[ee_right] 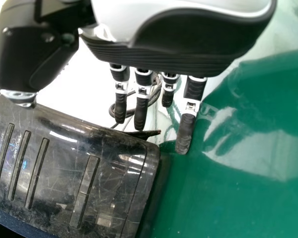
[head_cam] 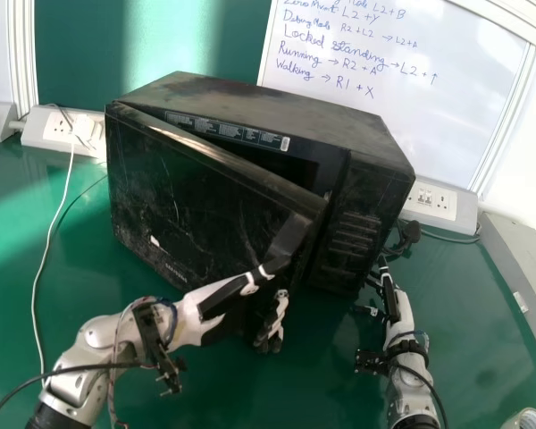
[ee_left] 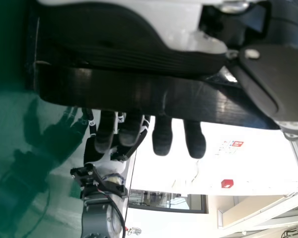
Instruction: Open the door of oven
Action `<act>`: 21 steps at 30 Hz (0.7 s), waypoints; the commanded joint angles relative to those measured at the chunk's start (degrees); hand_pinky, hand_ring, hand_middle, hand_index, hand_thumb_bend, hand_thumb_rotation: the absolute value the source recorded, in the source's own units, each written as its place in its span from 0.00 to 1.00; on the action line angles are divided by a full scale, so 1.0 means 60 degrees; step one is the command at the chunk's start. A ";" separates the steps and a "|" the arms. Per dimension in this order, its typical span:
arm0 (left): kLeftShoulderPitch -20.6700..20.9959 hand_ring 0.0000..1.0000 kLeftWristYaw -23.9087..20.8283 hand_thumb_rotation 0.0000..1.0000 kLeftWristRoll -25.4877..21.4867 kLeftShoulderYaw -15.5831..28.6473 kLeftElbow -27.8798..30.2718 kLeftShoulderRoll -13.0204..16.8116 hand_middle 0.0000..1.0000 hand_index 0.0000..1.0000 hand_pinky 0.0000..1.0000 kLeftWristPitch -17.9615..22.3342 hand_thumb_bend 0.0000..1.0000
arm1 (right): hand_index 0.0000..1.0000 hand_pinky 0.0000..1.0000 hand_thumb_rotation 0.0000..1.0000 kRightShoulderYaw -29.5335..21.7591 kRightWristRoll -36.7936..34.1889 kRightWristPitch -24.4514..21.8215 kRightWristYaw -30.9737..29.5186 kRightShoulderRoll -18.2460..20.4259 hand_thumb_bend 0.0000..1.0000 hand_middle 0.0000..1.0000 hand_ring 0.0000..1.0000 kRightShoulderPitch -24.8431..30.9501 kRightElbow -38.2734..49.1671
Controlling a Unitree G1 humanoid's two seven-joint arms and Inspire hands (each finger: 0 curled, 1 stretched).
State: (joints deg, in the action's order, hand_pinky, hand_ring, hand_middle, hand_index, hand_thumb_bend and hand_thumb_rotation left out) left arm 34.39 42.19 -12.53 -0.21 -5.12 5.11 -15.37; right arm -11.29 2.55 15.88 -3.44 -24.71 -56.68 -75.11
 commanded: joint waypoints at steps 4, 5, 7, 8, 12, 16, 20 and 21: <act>-0.0265 0.05 -0.0043 0.80 -0.1119 0.0645 0.0335 -0.0148 0.08 0.09 0.00 0.0153 0.70 | 0.84 0.56 0.97 0.0030 0.0103 -0.0303 -0.0031 0.0039 0.86 0.83 0.69 0.0249 -0.0242; -0.0298 0.04 -0.0015 0.80 -0.1158 0.0694 0.0352 -0.0109 0.08 0.09 0.00 0.0088 0.71 | 0.84 0.56 0.97 0.0019 0.0096 -0.0313 -0.0037 0.0039 0.86 0.83 0.69 0.0244 -0.0243; -0.0357 0.04 0.0042 0.81 -0.1206 0.0773 0.0352 -0.0032 0.08 0.09 0.00 0.0084 0.70 | 0.84 0.56 0.97 0.0021 0.0110 -0.0324 -0.0019 0.0030 0.88 0.83 0.69 0.0236 -0.0245; -0.0392 0.04 0.0092 0.81 -0.1242 0.0807 0.0327 0.0012 0.08 0.09 0.00 0.0142 0.69 | 0.84 0.56 0.97 -0.0001 0.0088 -0.0336 -0.0018 0.0033 0.88 0.83 0.69 0.0232 -0.0245; -0.0543 0.04 0.0405 0.79 -0.1457 0.0969 0.0107 0.0134 0.08 0.10 0.00 0.0410 0.69 | 0.84 0.55 0.98 0.0074 0.0188 -0.0319 0.0036 0.0004 0.88 0.82 0.69 0.0228 -0.0246; -0.0635 0.04 0.0536 0.77 -0.1704 0.1187 0.0087 0.0164 0.08 0.10 0.00 0.0218 0.69 | 0.84 0.56 0.98 0.0044 0.0173 -0.0341 0.0038 0.0007 0.92 0.83 0.69 0.0219 -0.0248; -0.0736 0.04 0.0443 0.75 -0.1880 0.1411 0.0248 0.0187 0.07 0.10 0.00 -0.0235 0.71 | 0.83 0.55 0.97 0.0011 0.0146 -0.0352 0.0025 0.0012 0.94 0.82 0.69 0.0210 -0.0253; -0.0748 0.04 0.0417 0.75 -0.1881 0.1455 0.0295 0.0226 0.07 0.09 0.00 -0.0326 0.72 | 0.83 0.55 0.97 0.0008 0.0145 -0.0360 0.0041 0.0018 0.94 0.82 0.69 0.0206 -0.0254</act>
State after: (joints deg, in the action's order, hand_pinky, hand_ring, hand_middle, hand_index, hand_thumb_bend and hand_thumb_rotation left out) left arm 31.32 46.59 -15.11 3.86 -4.07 7.96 -15.19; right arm -11.11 3.11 15.29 -3.57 -24.69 -56.74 -75.18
